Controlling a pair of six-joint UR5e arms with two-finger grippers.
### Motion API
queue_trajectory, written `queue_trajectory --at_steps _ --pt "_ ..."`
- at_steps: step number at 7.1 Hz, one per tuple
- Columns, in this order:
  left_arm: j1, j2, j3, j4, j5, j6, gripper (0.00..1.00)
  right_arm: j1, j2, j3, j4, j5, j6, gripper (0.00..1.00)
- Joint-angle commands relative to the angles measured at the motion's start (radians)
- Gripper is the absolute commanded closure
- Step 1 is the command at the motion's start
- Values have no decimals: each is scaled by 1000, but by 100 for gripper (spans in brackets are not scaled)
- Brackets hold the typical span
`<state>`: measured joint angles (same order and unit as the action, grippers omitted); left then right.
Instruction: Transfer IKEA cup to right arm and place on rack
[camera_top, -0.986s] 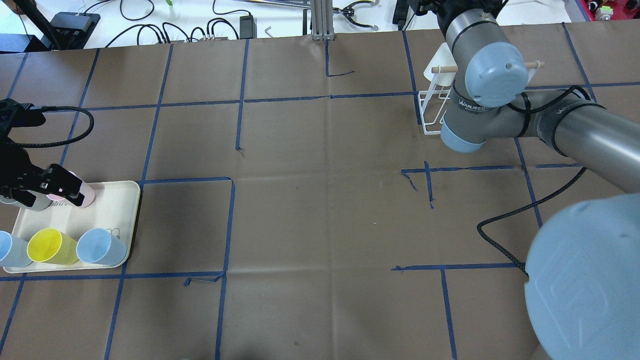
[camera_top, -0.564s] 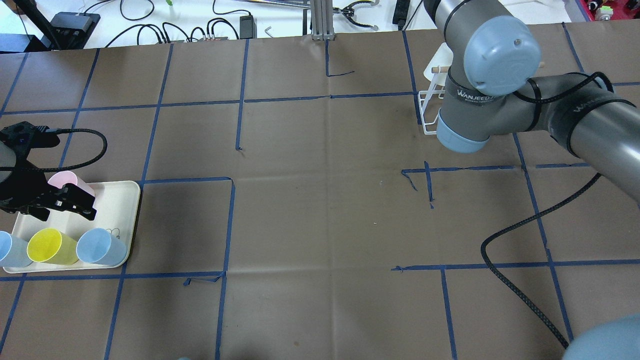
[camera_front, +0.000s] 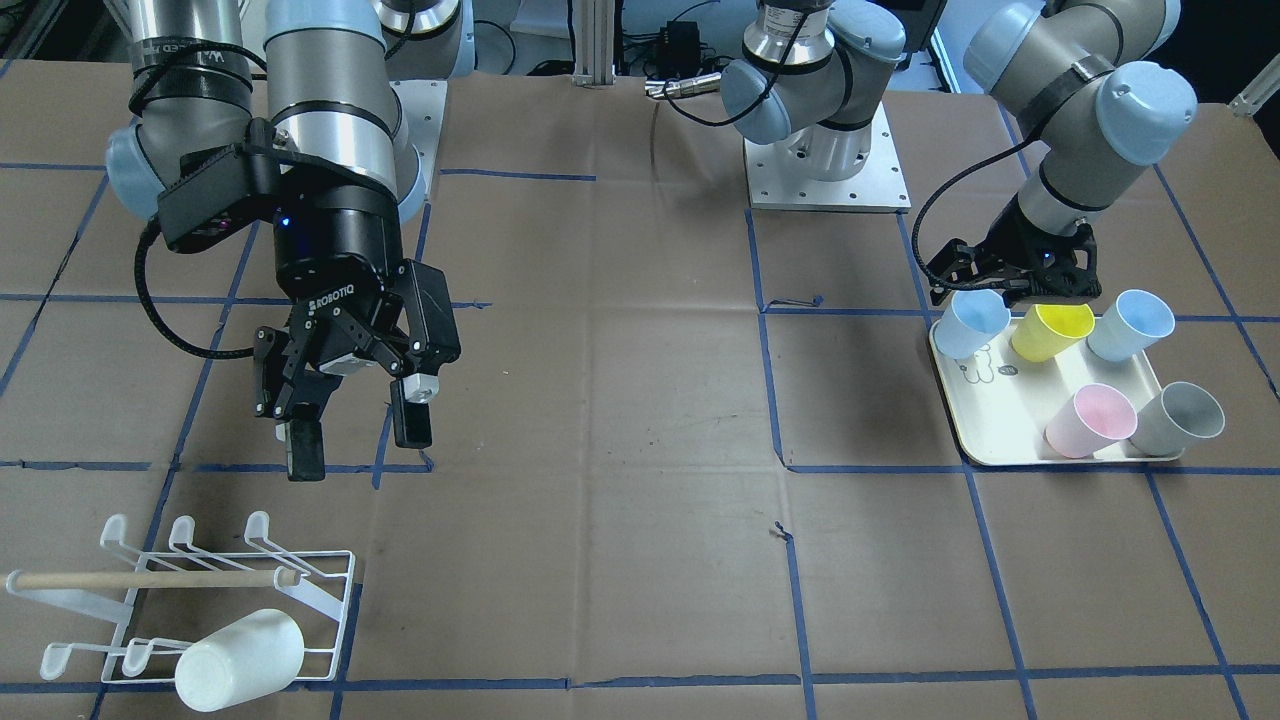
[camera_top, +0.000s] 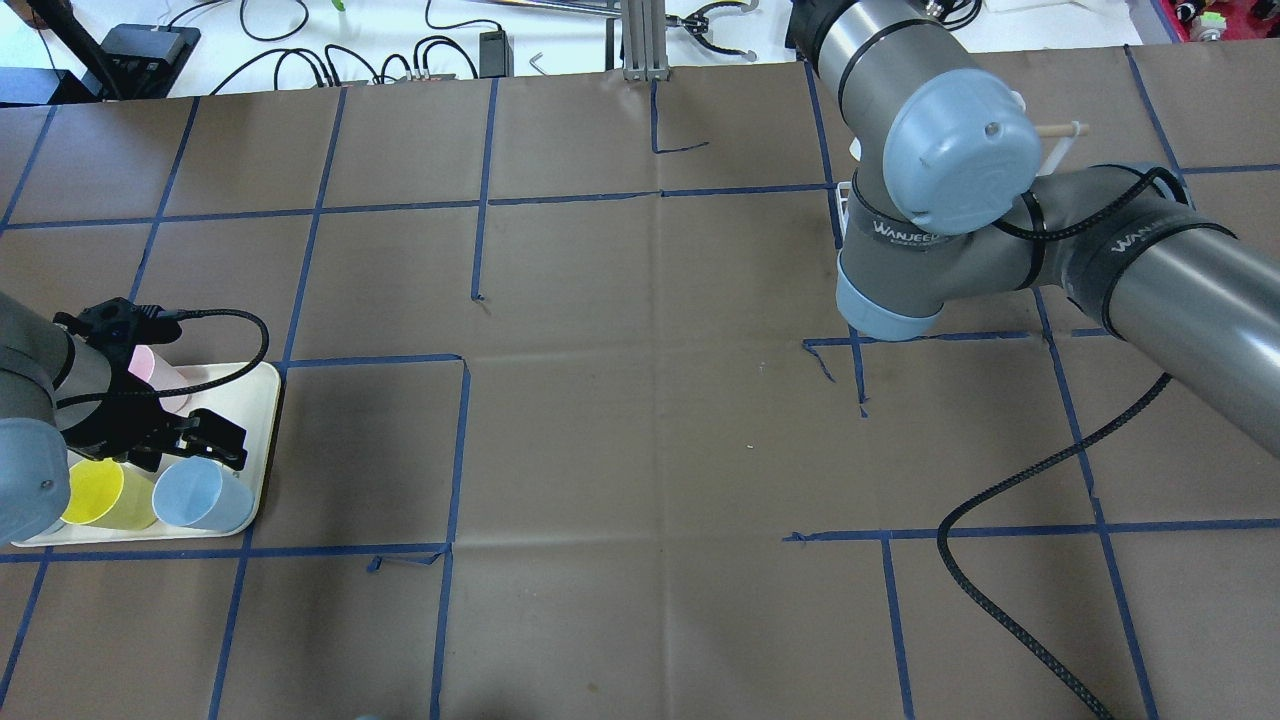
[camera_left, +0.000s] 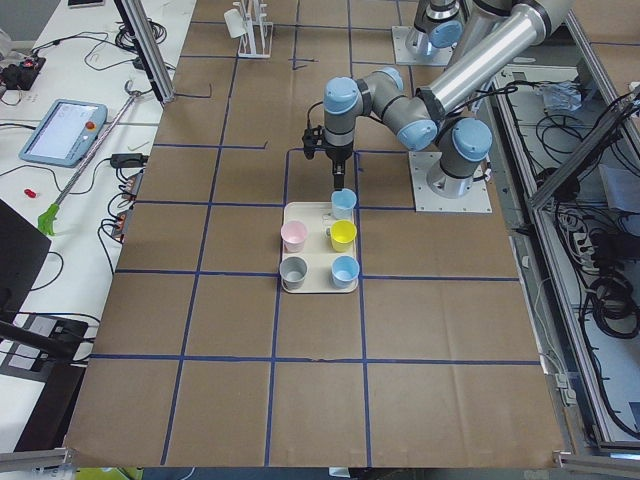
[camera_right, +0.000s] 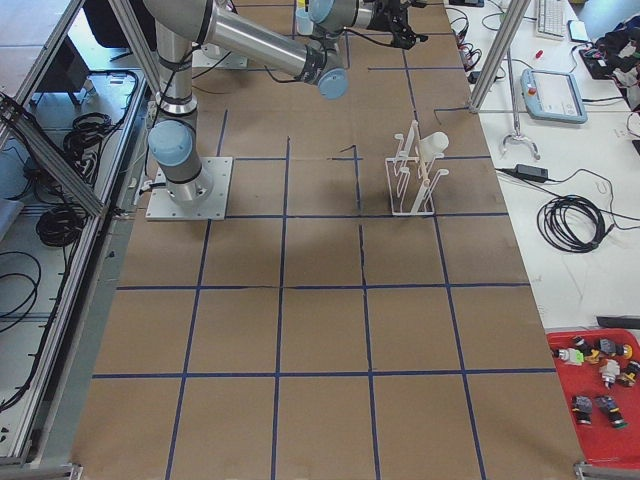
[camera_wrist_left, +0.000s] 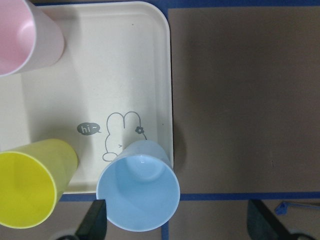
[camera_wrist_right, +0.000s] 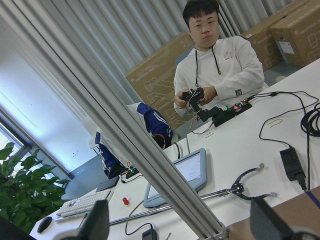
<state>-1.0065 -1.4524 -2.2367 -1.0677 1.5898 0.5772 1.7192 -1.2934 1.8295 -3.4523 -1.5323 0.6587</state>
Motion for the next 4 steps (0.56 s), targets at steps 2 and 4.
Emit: queue_trajectory --at_steps 2,4 --pt "0 -69 -17 61 6 6 1 22 -4 14 -21 3 221 0" --pt "2 -71 -33 52 12 4 1 28 -4 49 -77 1 281 0"
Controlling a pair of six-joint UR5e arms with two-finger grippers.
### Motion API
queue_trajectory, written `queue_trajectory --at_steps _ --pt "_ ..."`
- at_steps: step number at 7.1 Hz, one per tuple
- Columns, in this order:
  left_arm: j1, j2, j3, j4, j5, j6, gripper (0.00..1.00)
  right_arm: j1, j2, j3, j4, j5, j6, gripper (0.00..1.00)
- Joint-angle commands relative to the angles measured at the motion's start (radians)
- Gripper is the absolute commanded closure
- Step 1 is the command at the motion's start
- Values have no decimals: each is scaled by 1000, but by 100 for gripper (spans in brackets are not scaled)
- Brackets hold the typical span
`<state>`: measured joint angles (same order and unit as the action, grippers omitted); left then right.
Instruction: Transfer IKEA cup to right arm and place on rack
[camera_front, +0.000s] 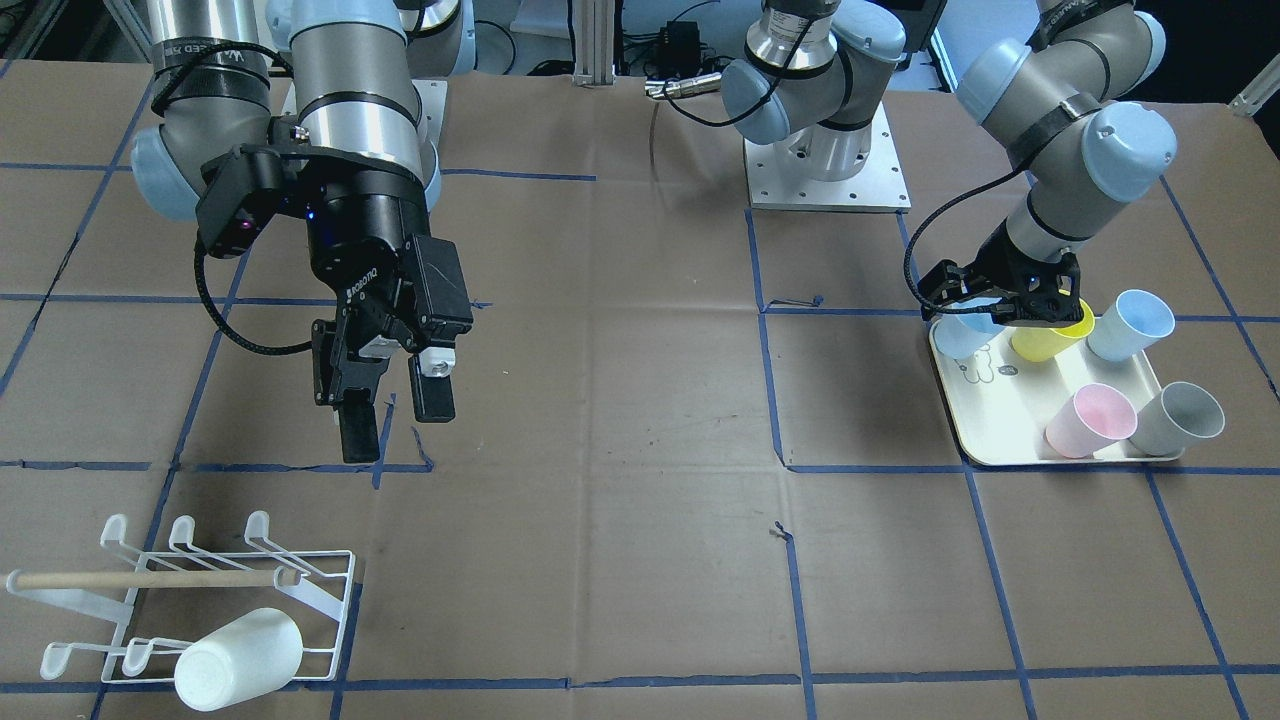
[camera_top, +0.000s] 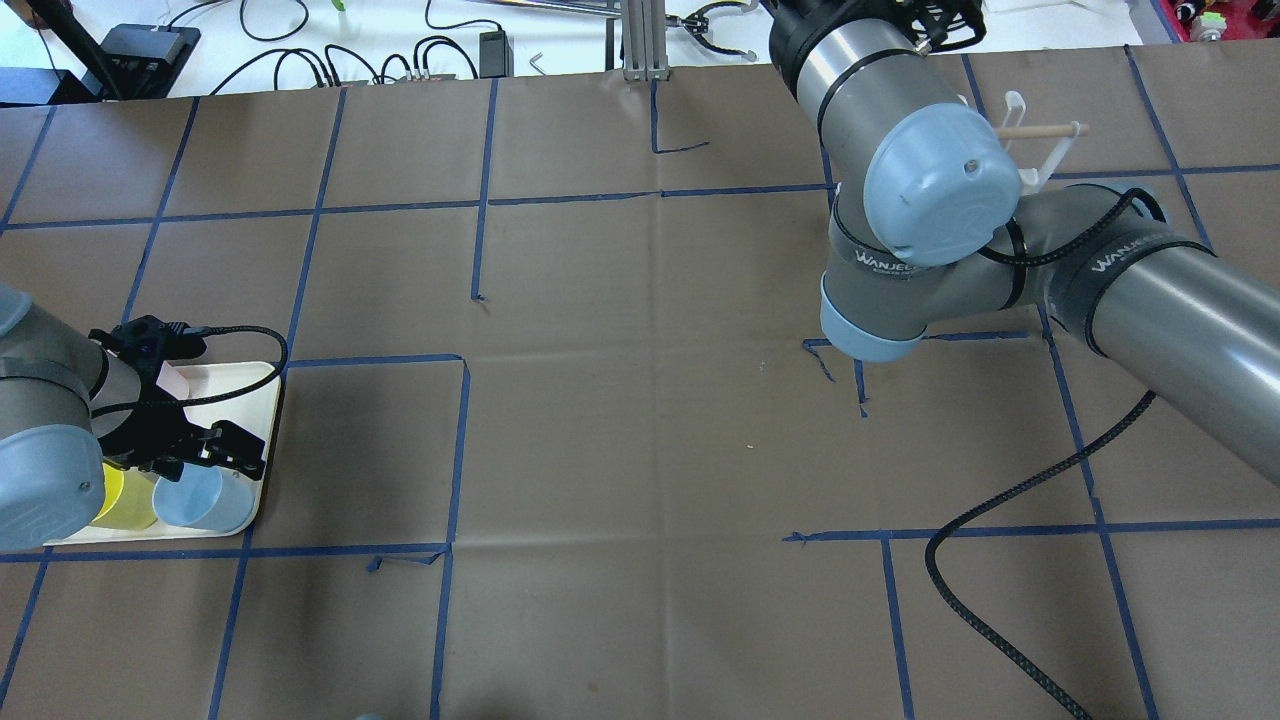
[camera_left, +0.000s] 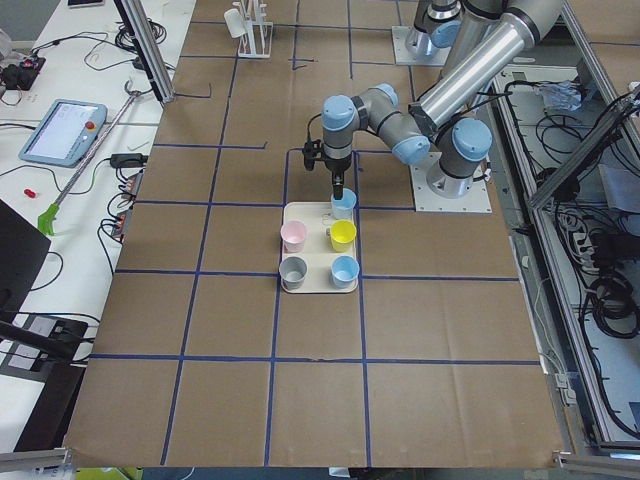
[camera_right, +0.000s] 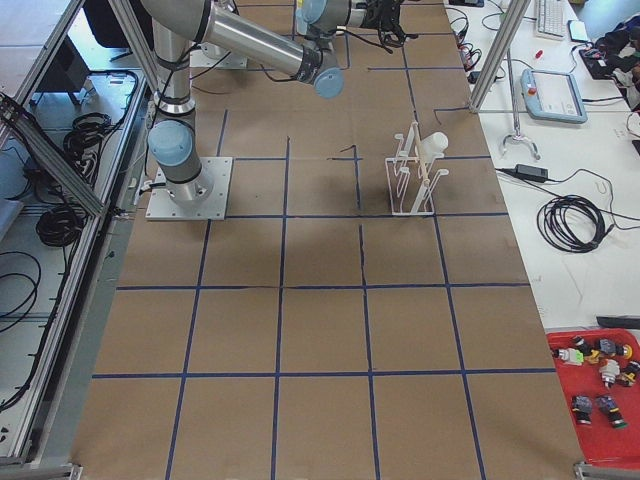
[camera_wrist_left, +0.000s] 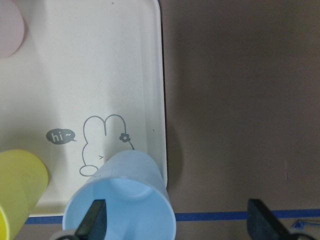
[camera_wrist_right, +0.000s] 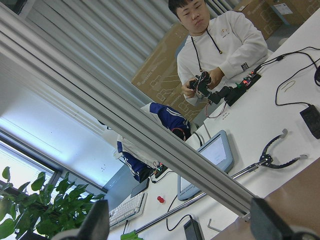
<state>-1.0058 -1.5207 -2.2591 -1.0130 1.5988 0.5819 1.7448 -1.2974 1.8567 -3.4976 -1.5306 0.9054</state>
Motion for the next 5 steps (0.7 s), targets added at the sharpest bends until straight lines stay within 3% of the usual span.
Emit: queue_trajectory --at_steps 1,3,4,5 --pt "1 -3 -25 -1 3 -1 1 2 1 31 -55 -2 35 0" --pt "4 -1 -30 -1 36 -4 5 2 1 33 -55 -2 46 0" --pt "4 1 -30 -1 38 -5 16 2 3 32 -55 -2 100 0" --pt "4 2 -28 -1 46 -5 34 2 3 33 -54 0 143 0"
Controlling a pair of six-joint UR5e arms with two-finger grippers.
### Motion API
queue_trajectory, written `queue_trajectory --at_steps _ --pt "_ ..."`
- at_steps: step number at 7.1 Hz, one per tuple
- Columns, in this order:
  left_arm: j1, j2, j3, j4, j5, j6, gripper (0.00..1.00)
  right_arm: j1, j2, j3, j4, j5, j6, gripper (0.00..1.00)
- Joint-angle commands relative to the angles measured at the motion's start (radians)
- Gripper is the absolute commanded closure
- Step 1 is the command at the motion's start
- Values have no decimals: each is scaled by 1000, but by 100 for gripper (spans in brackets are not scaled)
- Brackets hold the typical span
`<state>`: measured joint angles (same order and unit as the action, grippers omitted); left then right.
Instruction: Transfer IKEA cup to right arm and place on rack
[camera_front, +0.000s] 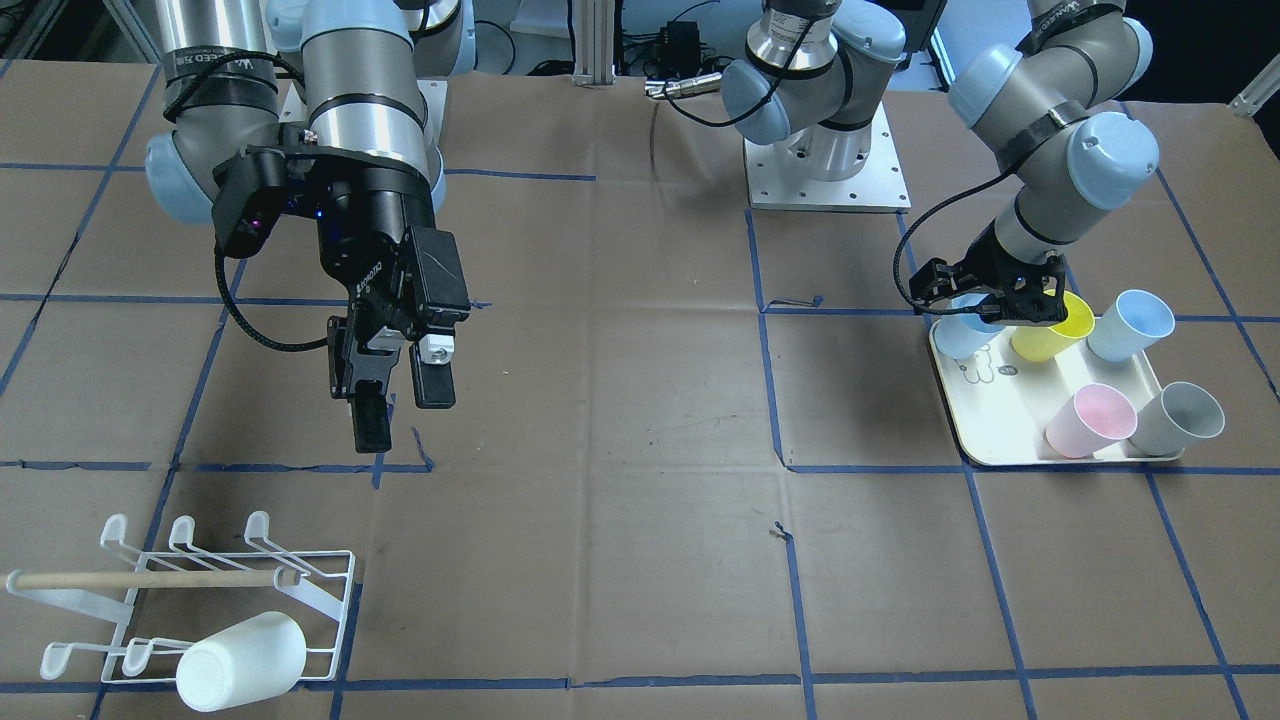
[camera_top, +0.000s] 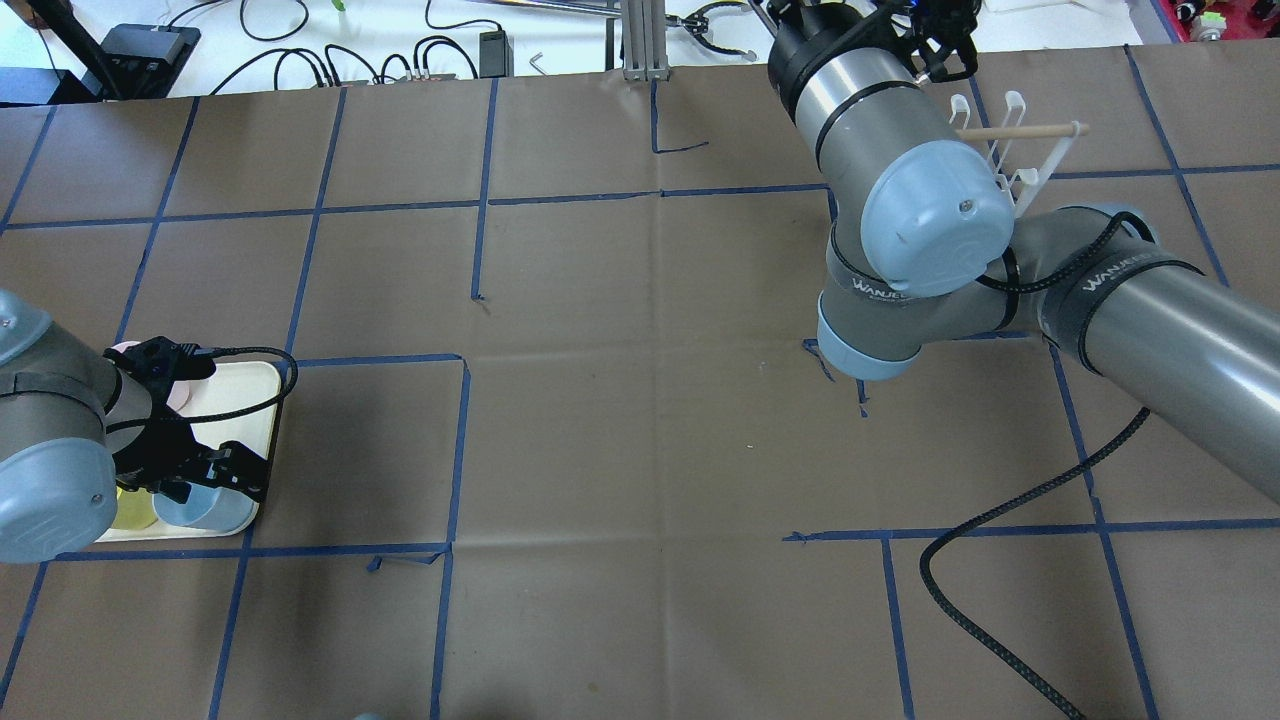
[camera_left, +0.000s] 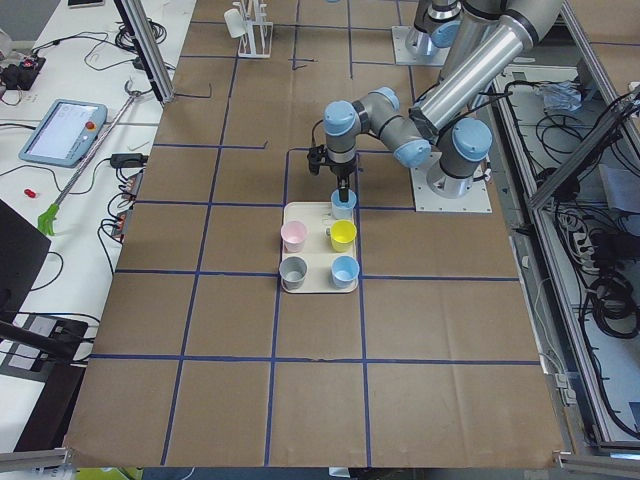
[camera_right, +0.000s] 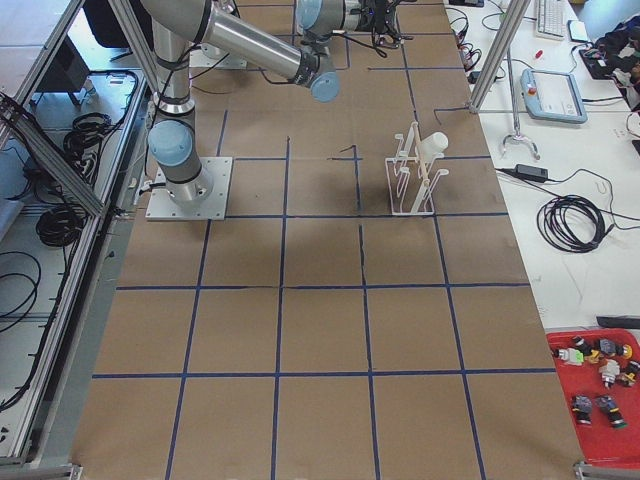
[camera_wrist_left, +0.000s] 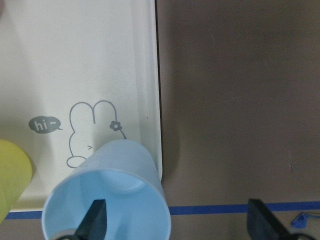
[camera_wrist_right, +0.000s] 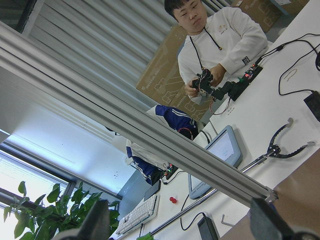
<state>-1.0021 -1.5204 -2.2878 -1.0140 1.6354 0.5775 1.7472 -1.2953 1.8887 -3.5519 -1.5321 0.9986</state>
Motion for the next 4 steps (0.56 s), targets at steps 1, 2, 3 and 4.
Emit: queue_trajectory --at_steps 1,2,3,4 --pt "2 0 1 -2 17 -1 57 0 4 1 -4 0 52 0" --pt "2 0 1 -2 17 -1 77 2 5 10 -7 0 61 0" --pt "2 0 1 -2 18 -1 91 2 7 26 -28 0 96 0" --pt "3 2 2 0 21 -1 100 2 7 26 -30 0 112 0"
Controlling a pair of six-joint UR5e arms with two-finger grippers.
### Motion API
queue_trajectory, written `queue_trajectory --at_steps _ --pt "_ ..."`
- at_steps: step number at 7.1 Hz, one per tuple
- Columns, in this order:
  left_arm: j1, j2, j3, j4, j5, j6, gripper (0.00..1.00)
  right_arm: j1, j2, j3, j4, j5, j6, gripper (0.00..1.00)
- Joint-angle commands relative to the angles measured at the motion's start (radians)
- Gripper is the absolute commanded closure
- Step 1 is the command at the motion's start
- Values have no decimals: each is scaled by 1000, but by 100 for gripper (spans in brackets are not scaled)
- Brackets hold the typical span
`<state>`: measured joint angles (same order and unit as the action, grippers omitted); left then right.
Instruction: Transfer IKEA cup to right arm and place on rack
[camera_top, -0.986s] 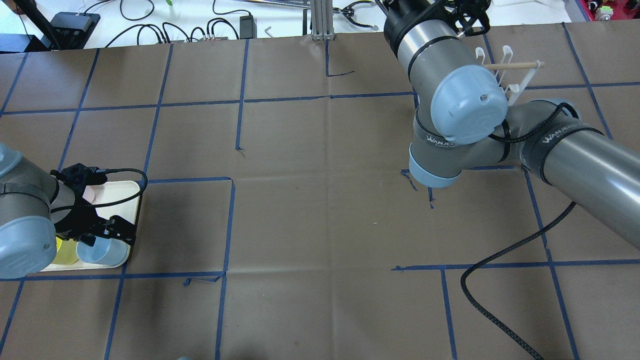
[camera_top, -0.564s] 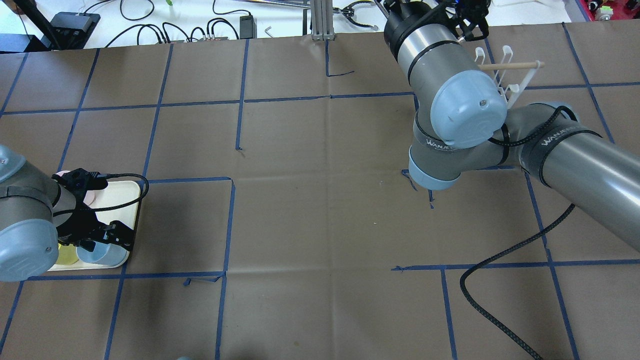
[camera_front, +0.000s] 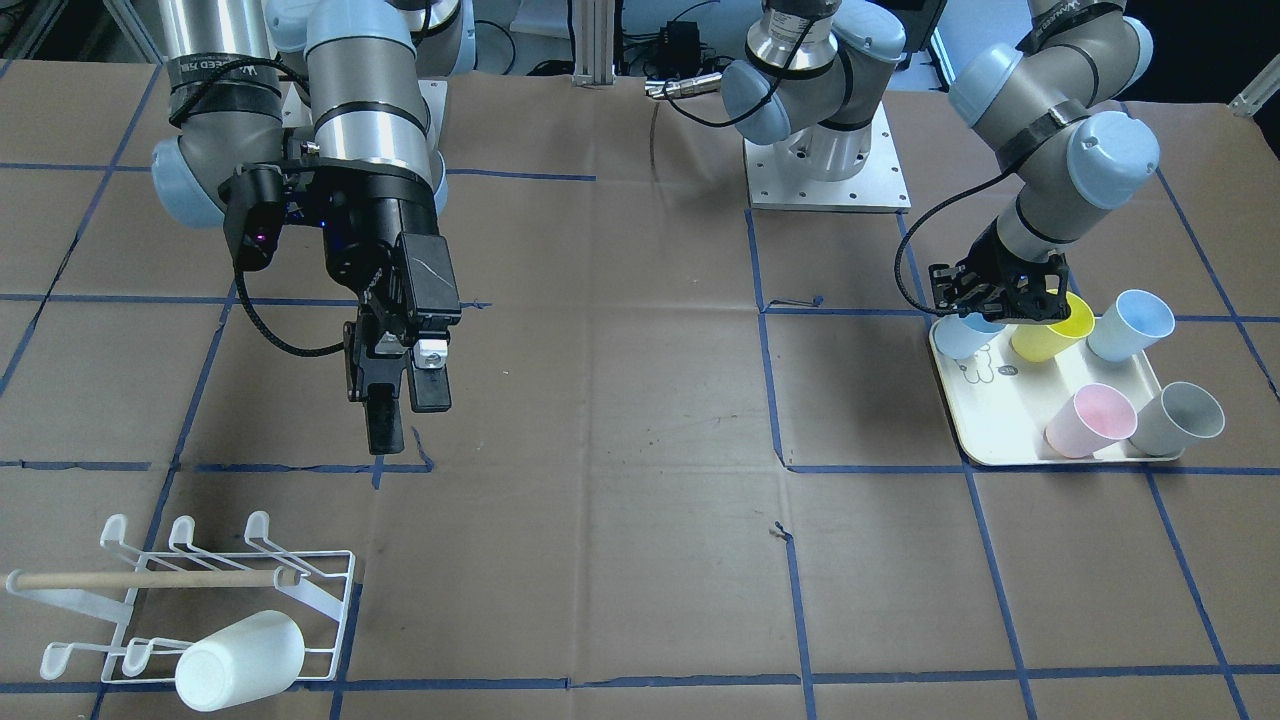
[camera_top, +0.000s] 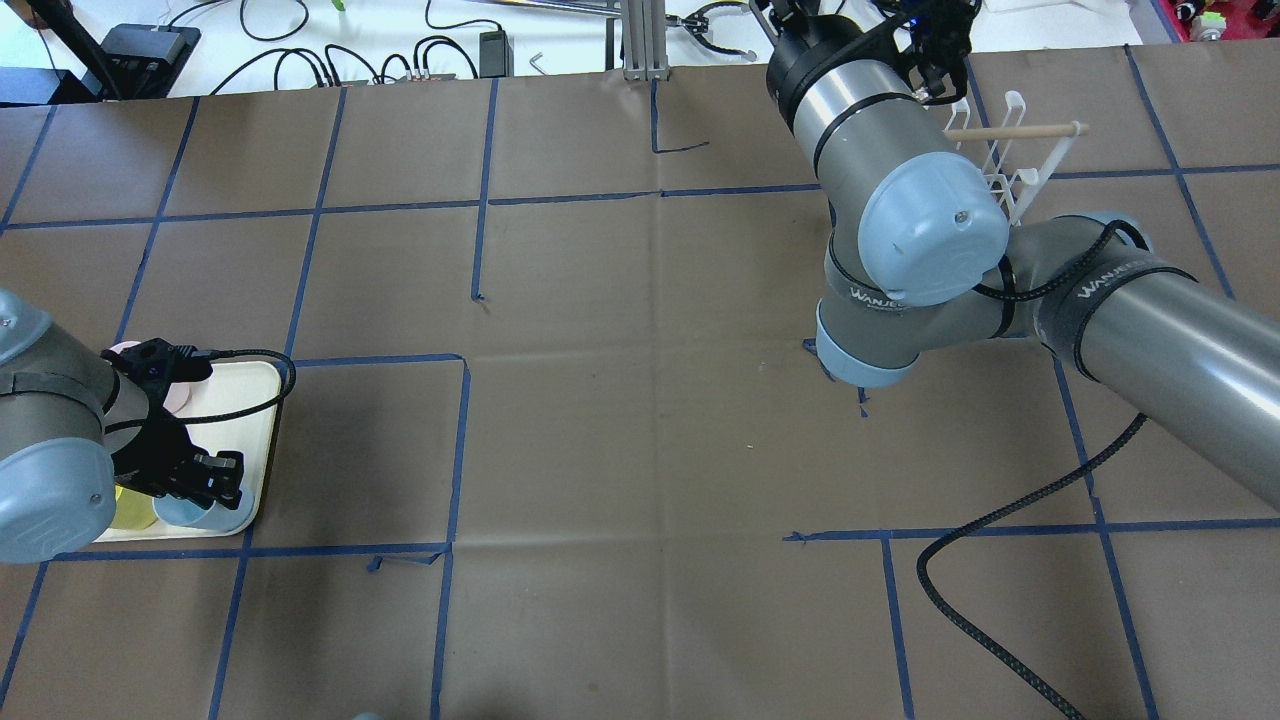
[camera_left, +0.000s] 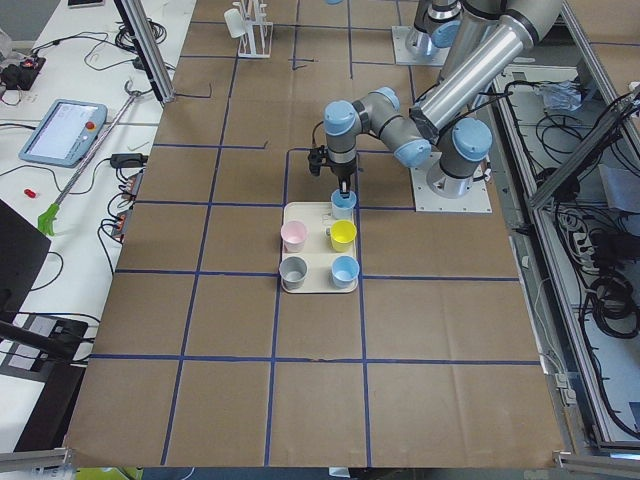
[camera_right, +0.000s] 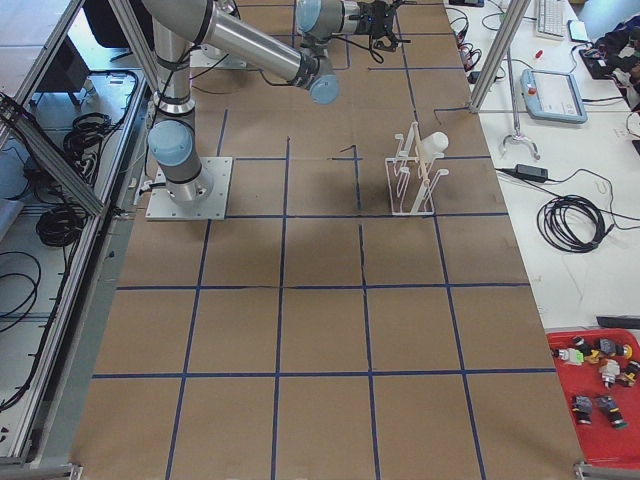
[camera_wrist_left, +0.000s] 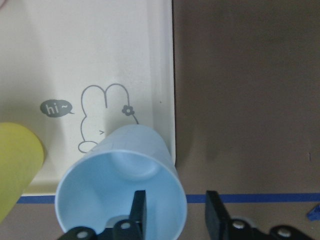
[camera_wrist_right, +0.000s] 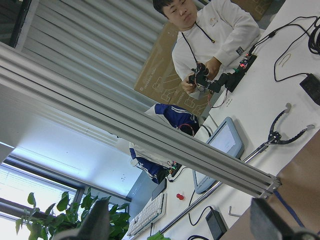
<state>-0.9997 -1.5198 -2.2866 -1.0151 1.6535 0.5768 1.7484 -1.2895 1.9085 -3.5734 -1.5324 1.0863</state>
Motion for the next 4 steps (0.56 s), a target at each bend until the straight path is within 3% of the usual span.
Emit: queue_trajectory --at_steps 1,3,4 --pt "1 1 10 3 12 5 100 0 1 6 -7 0 24 0" --pt "-2 23 60 -8 14 8 100 3 -1 6 -8 0 56 0" --pt "-3 47 141 -123 14 6 100 9 -5 7 -8 -2 126 0"
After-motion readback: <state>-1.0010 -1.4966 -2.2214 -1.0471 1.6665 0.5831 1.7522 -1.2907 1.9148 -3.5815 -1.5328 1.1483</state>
